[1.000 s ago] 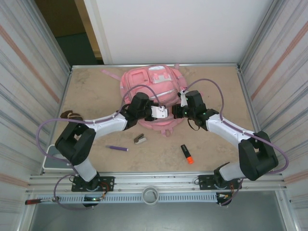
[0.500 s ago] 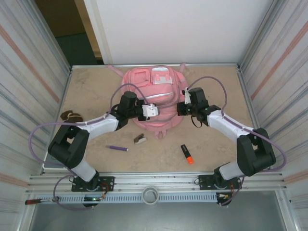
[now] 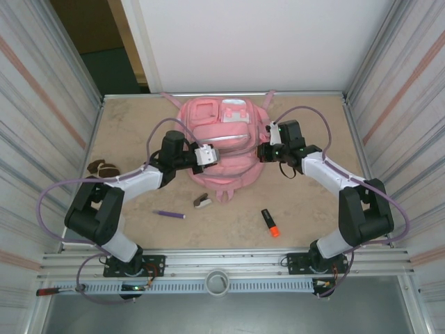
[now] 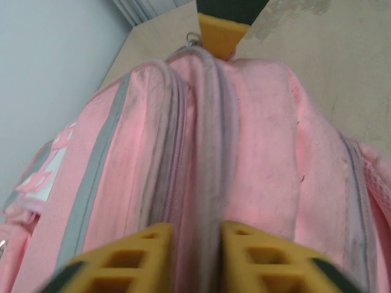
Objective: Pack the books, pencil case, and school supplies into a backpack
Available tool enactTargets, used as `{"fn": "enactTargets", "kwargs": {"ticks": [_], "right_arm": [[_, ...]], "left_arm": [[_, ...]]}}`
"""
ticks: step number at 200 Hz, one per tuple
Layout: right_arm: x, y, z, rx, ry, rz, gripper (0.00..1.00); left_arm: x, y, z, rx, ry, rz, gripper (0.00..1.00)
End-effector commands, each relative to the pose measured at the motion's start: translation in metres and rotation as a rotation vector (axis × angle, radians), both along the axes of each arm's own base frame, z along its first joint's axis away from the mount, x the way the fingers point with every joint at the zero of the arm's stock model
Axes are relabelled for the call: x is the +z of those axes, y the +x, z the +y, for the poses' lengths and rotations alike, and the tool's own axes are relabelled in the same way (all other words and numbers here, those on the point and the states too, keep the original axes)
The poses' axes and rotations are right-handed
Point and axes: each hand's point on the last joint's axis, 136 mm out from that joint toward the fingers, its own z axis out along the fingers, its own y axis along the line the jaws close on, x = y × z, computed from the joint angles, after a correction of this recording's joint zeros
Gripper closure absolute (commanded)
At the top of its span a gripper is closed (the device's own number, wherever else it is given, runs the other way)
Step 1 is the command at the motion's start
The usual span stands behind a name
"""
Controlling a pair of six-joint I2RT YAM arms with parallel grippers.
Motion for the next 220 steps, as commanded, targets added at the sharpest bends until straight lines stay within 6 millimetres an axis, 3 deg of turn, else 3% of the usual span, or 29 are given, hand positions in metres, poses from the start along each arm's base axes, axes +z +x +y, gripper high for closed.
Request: {"fn": "enactTargets", "kwargs": {"ticks": [1, 29, 93, 128, 168, 192, 220], "right_arm": [[0.015, 0.003, -0.015, -0.053, -0.008, -0.053, 1.00], [0.028, -0.004, -0.007, -0.026, 0.023, -0.086, 1.00], [0.050, -0.017, 0.006, 0.008, 0.074, -0.128, 1.00], [0.053, -0.024, 0.009, 0.025, 0.081, -0.140, 1.00], [0.031, -0.021, -0.011, -0.003, -0.022, -0.130, 1.00], [0.011, -0.014, -0.035, -0.060, -0.067, -0.085, 1.00], [-0.002, -0.005, -0.055, -0.125, -0.110, -0.040, 1.00]], "left_arm": [[0.032, 0.007, 0.001, 0.057, -0.002, -0.062, 0.55], [0.028, -0.001, -0.020, 0.056, 0.090, -0.125, 0.37], [0.011, 0.001, -0.073, 0.057, 0.261, -0.227, 0.35], [0.000, 0.011, -0.077, 0.076, 0.308, -0.233, 0.49], [-0.009, 0.011, -0.073, 0.042, 0.318, -0.212, 0.81], [0.003, 0.006, -0.068, -0.003, 0.236, -0.166, 0.93], [0.022, -0.002, -0.060, -0.067, 0.129, -0.145, 0.98]]}}
